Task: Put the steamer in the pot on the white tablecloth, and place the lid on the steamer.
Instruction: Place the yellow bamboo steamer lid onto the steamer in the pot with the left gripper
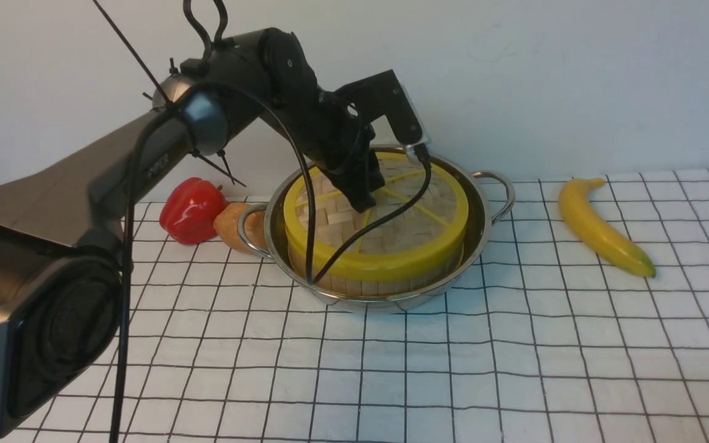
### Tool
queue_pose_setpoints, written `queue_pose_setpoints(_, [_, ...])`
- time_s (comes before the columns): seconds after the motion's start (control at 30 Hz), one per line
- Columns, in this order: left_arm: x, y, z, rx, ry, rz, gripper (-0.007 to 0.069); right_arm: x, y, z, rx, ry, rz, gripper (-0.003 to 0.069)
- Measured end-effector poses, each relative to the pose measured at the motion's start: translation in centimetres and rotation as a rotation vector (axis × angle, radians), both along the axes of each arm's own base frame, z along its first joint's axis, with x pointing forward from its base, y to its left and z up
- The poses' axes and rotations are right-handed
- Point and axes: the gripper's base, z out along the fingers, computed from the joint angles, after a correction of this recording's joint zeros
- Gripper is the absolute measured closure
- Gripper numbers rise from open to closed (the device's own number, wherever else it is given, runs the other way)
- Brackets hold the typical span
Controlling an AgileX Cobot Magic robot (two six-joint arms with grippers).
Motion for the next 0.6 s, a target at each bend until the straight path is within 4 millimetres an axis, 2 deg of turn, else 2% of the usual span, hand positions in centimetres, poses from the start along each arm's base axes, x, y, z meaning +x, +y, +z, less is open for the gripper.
queue_pose_setpoints(0.5, [0.12, -0.04, -0.31, 0.003, 0.004, 0.000, 0.0517, 0.00, 0.00, 0.00, 0.000, 0.000, 0.000, 0.0417])
queue_pose_setpoints(0.6, [0.12, -0.01, -0.45, 0.001, 0.016, 0.015, 0.0425, 0.00, 0.00, 0.00, 0.000, 0.000, 0.000, 0.0417])
